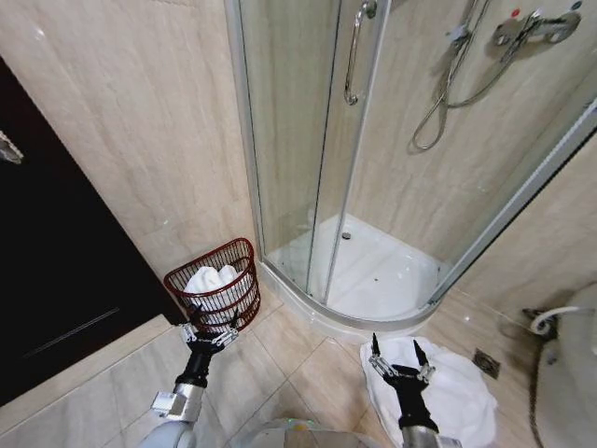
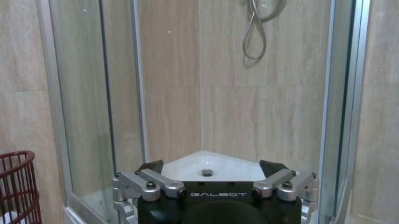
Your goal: Discard the used towel into the hamper.
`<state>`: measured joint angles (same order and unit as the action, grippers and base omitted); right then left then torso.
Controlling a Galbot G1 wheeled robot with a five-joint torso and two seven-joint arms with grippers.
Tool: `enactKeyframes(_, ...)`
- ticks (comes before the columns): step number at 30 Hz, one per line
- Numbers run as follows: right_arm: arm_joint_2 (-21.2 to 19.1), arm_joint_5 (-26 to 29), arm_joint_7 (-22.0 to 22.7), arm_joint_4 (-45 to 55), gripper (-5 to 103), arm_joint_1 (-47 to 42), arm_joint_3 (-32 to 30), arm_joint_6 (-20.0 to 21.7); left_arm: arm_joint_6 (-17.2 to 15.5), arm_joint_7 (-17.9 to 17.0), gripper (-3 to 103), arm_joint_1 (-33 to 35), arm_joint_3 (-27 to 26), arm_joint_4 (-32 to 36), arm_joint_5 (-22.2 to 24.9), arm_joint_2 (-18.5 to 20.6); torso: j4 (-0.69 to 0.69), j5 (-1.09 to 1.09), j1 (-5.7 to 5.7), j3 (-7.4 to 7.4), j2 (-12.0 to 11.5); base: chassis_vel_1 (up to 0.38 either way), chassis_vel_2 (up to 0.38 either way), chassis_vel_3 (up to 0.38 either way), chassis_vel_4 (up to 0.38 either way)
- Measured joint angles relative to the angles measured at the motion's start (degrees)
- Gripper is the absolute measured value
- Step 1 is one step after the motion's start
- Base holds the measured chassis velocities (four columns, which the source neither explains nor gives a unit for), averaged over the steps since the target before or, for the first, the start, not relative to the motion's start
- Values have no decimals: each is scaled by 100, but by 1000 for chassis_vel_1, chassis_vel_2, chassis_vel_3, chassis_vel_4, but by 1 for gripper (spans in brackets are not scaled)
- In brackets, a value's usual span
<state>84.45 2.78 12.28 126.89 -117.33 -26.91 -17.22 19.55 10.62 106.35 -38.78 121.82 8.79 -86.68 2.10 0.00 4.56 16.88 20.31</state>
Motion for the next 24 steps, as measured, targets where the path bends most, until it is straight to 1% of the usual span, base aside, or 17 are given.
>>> enactKeyframes(1, 4, -3, 0, 0, 100, -2, 1, -1, 1, 2, 102, 0, 1, 0, 0, 2, 0, 0, 0, 0, 0, 0, 0, 0, 0)
enactKeyframes(2, 14, -13, 1, 0, 100, -5, 4, -5, 4, 5, 98, -1, 3, 0, 1, 4, 0, 0, 0, 0, 0, -26, -54, 20, 27)
enactKeyframes(9, 36, -60, 48, -17, 100, -9, 33, -42, 5, 11, 99, -5, 1, 2, 15, 30, 0, 0, 0, 0, 0, -10, -42, 11, 39)
enactKeyframes(24, 25, -50, 78, -74, 100, 39, 91, -24, 23, 16, 99, 18, -21, 0, 32, 36, 0, 0, 0, 0, 0, 17, -91, -20, 103)
